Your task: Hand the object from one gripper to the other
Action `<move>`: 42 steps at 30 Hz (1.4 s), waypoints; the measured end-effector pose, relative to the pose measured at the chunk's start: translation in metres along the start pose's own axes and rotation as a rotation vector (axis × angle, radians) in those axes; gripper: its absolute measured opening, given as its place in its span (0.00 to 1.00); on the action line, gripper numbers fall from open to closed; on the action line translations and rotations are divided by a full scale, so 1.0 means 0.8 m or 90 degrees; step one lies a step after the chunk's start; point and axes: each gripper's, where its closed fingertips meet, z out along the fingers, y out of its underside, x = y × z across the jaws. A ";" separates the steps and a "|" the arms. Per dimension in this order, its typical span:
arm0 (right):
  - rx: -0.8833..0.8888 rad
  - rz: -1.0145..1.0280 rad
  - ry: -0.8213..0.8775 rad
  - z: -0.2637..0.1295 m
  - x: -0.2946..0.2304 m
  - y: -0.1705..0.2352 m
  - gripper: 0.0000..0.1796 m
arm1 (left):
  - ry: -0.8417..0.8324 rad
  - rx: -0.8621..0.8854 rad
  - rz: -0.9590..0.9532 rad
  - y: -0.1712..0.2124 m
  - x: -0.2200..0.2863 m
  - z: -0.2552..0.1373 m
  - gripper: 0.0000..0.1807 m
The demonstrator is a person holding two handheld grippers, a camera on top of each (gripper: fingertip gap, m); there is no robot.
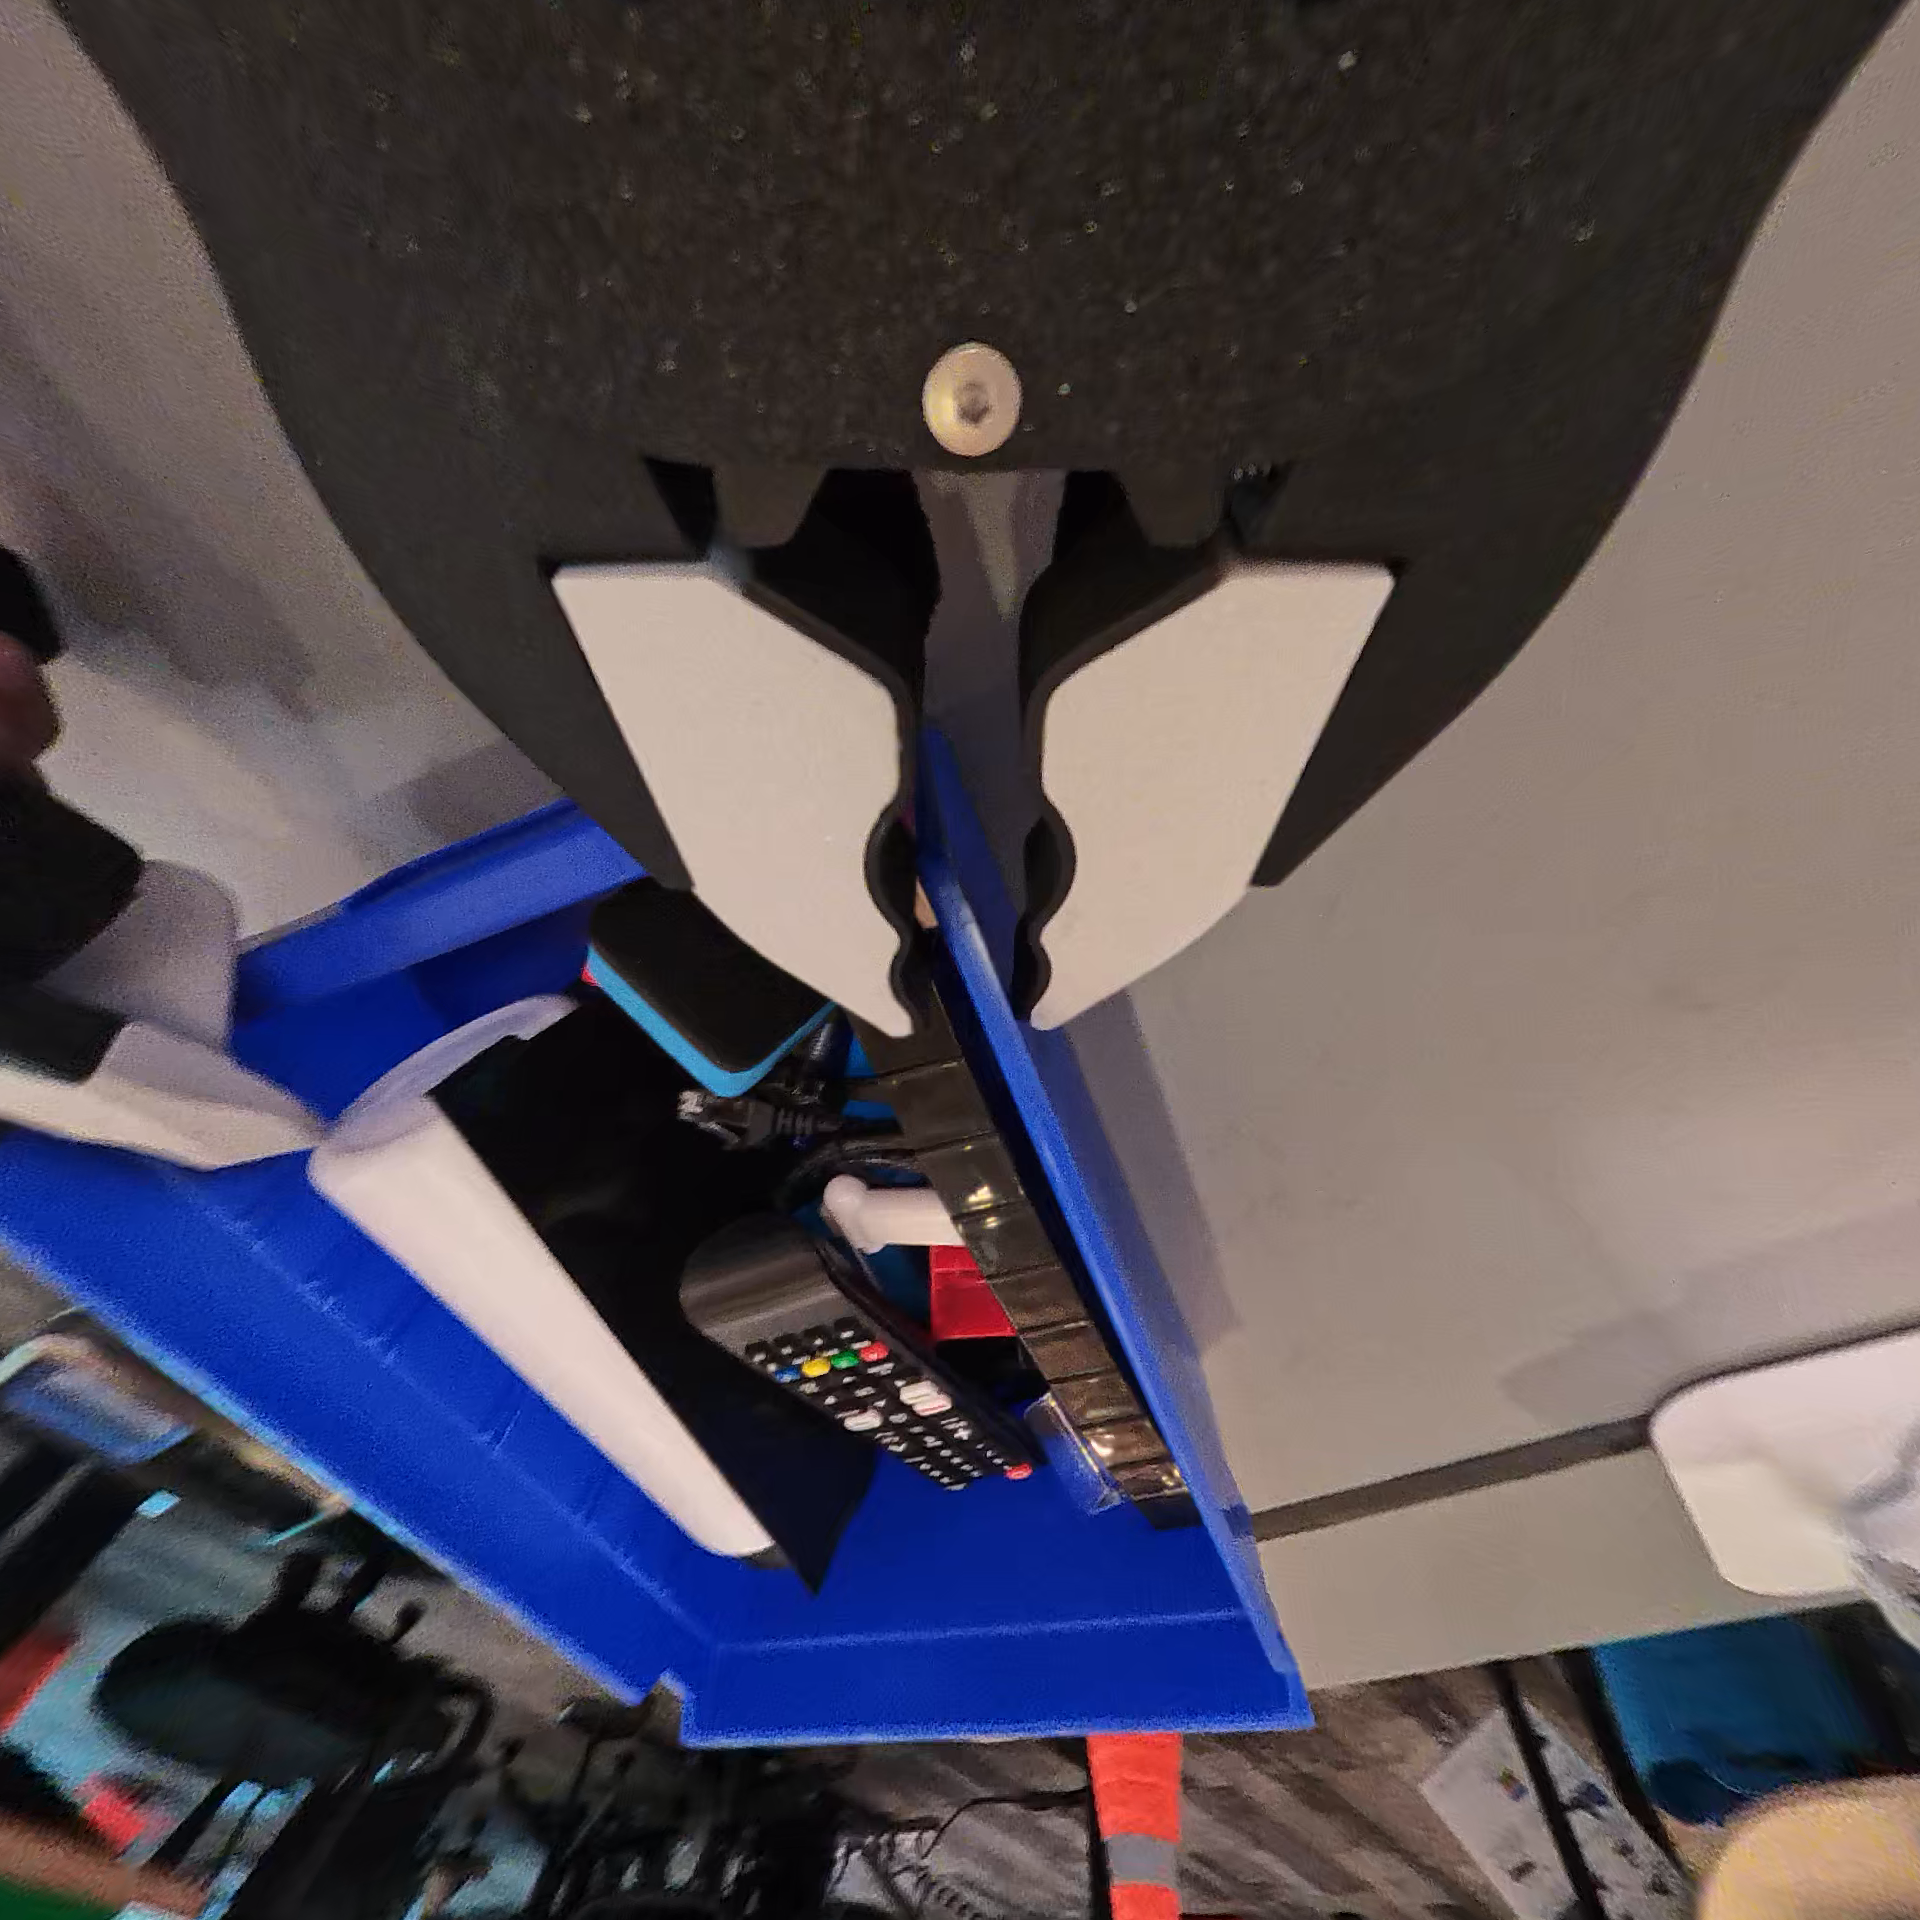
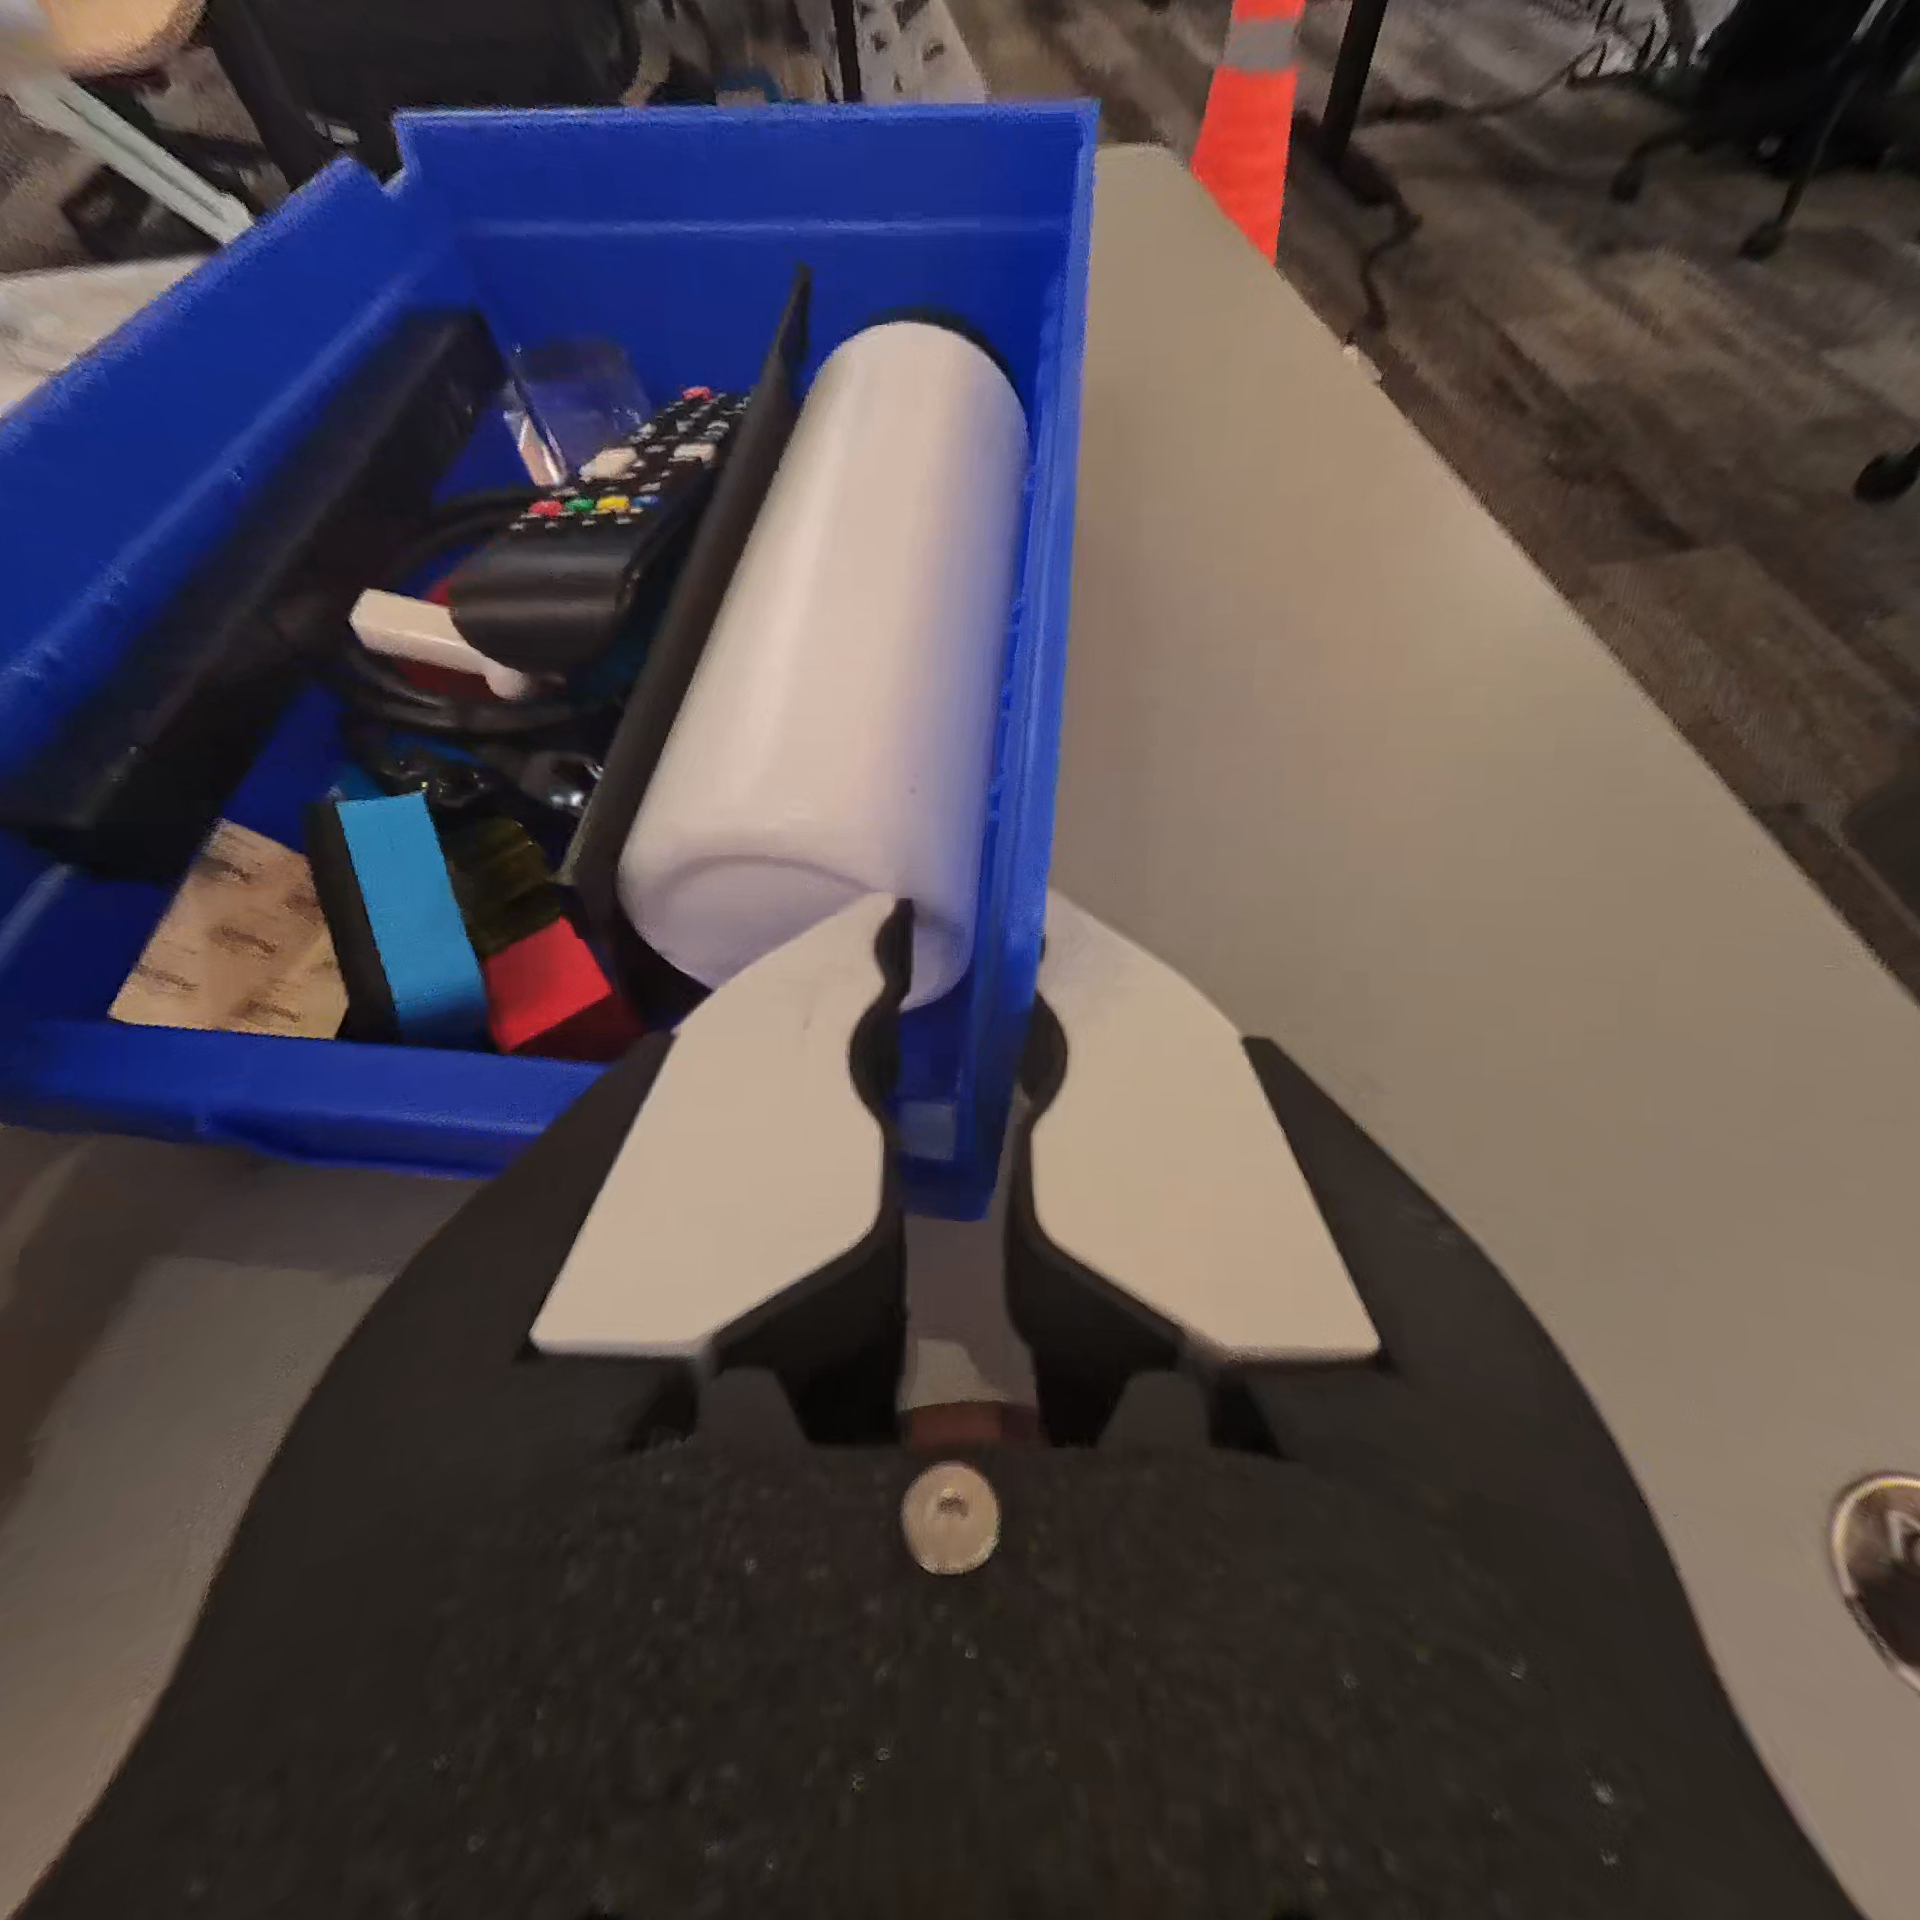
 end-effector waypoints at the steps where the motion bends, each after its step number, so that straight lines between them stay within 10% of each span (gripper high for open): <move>1: -0.010 0.019 0.012 0.001 0.002 0.000 0.06 | -0.017 -0.007 0.015 0.000 -0.003 0.000 0.07; 28: 0.055 -0.109 -0.204 -0.025 -0.413 0.002 0.02 | -0.351 0.034 -0.093 0.079 -0.327 -0.276 0.01; 35: 0.035 -0.152 -0.288 -0.033 -0.422 0.025 0.14 | -0.205 0.081 -0.185 0.077 -0.293 -0.291 0.26; 42: 0.159 -0.241 -0.350 -0.086 -0.410 -0.013 0.25 | -0.328 0.310 -0.040 0.068 -0.338 -0.479 0.37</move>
